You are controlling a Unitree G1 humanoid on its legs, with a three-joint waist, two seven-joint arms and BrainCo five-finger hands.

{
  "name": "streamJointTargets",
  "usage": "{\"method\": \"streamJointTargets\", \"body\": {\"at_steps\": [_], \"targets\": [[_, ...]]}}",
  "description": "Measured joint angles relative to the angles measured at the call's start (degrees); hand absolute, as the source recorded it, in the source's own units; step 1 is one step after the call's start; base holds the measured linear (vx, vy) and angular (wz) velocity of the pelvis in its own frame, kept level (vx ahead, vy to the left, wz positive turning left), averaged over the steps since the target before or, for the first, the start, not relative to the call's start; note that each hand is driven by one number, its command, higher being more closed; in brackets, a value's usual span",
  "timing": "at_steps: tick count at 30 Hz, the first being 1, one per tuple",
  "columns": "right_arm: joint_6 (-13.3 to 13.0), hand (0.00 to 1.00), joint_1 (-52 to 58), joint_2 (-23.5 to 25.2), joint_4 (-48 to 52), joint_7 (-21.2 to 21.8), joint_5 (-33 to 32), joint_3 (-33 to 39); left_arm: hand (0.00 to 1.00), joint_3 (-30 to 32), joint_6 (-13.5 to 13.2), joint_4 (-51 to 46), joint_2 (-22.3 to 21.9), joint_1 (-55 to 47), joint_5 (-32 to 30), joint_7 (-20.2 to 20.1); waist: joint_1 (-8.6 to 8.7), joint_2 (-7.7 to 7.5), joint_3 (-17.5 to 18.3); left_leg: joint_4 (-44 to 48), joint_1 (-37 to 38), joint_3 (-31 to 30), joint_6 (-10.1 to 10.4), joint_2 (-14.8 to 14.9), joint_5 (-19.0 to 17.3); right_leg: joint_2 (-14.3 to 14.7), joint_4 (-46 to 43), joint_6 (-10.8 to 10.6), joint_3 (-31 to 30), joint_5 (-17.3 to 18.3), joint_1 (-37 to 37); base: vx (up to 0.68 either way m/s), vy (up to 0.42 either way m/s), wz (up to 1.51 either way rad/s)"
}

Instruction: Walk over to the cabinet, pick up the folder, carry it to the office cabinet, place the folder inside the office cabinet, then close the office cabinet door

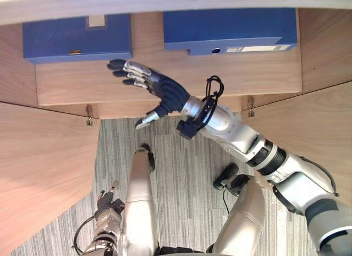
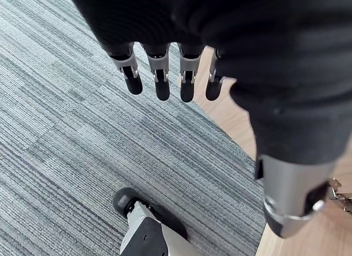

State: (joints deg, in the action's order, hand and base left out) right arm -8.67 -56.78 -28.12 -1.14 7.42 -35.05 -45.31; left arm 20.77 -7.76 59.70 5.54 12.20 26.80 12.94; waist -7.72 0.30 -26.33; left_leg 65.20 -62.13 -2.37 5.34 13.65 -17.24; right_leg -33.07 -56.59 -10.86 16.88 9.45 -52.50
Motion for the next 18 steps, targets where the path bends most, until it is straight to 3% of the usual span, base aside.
{"method": "streamJointTargets", "body": {"at_steps": [5,8,11,14,18], "targets": [[-0.31,0.00,0.21,3.03,-4.76,-0.54,0.29,0.20,0.00,-0.15,-0.29,1.54,0.46,-0.12,-0.31,-0.07,-1.10,0.00,0.00,-0.08,-0.01,0.05,0.22,-0.17,-0.13,0.16,0.41,-0.19,0.02,0.05,0.02,0.00,0.005,-0.01],[-0.38,0.00,0.16,11.10,-16.08,-5.99,0.37,5.91,0.00,-0.35,-0.70,1.62,-0.08,-0.09,-0.26,0.06,-2.13,0.02,0.00,-0.08,-0.18,-0.04,-0.07,-0.58,0.04,-0.05,0.45,-0.03,0.07,-0.20,0.02,0.02,0.010,0.04],[-0.39,0.00,-0.58,14.54,-22.17,-9.70,0.47,10.95,0.00,-0.35,-0.77,1.60,-0.67,-0.09,0.24,0.62,-2.83,0.06,-0.02,-0.10,-0.19,-0.06,-0.08,-0.85,0.04,-0.46,0.63,-0.16,0.26,-0.29,0.36,0.04,0.015,0.07],[-0.36,0.00,-1.79,15.91,-26.18,-12.19,0.71,13.70,0.00,-0.38,-0.77,1.47,-0.88,-0.05,0.31,0.71,-2.85,0.12,-0.04,-0.07,-0.19,-0.10,-0.08,-1.12,0.04,-0.82,0.83,-0.34,0.54,-0.39,0.85,0.04,0.021,0.08],[0.59,0.00,-4.67,16.18,-30.30,-15.63,5.88,14.93,0.00,-0.41,-0.78,0.50,-1.05,0.07,0.75,0.83,-2.87,0.25,-0.06,-0.01,-0.23,-0.04,-0.08,-1.43,0.00,-1.04,1.27,-0.76,0.60,-0.63,1.05,0.01,0.010,0.02]]}}
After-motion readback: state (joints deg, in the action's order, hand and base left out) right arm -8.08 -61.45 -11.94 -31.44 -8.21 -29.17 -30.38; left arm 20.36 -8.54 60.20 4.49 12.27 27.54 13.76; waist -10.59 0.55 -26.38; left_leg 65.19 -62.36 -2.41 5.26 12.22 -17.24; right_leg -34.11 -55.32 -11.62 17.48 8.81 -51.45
